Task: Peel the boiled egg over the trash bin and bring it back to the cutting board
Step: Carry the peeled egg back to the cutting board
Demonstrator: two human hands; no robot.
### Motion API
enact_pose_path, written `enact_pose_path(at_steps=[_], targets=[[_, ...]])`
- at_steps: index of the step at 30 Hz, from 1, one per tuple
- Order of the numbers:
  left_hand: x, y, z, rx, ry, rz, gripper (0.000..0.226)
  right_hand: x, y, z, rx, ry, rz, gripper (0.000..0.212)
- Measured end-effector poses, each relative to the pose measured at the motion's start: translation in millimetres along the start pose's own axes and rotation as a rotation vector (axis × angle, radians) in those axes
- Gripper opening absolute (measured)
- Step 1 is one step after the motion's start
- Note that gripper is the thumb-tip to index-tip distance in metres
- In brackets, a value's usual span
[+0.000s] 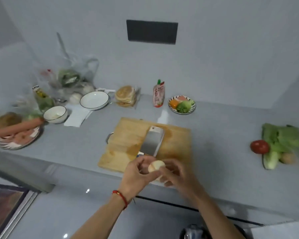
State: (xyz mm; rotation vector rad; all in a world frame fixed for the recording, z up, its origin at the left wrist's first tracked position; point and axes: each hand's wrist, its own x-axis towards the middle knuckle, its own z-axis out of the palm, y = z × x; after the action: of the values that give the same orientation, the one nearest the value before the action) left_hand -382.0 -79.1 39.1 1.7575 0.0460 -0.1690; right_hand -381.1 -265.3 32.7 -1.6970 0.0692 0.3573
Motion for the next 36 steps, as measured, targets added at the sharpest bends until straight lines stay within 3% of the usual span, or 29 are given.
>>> enact_pose_path(at_steps=[8, 11, 17, 21, 26, 30, 36], targets=[[83.4, 5.3, -93.2, 0.296, -0.187, 0.059, 0.044, 83.0, -34.1, 65.1, 0.086, -0.006, 0.088, 0.041], [113.2, 1.2, -109.1, 0.372, -0.245, 0.073, 0.056, 121.6, -36.8, 76.6, 0.073, -0.042, 0.115, 0.048], [173.7, -5.2, -119.1, 0.518, -0.181, 0.0, 0.071, 208.2, -23.6, 83.9, -0.165, 0.023, 0.026, 0.041], [206.3, -17.0, -123.1, 0.607, -0.164, -0.164, 0.068, 258.0, -12.5, 89.3, -0.311, 0.17, 0.029, 0.038], [225.0, -33.9, -127.3, 0.619, -0.144, -0.282, 0.078, 293.0, 2.4, 103.2, -0.407, 0.205, -0.07, 0.035], [223.8, -43.4, -130.5, 0.666, -0.161, -0.278, 0.081, 294.8, 6.8, 108.5, -0.446, 0.161, -0.107, 0.037], [220.7, -49.8, -129.1, 0.672, -0.196, -0.234, 0.067, 290.7, 10.9, 107.2, -0.566, 0.197, -0.1, 0.047]])
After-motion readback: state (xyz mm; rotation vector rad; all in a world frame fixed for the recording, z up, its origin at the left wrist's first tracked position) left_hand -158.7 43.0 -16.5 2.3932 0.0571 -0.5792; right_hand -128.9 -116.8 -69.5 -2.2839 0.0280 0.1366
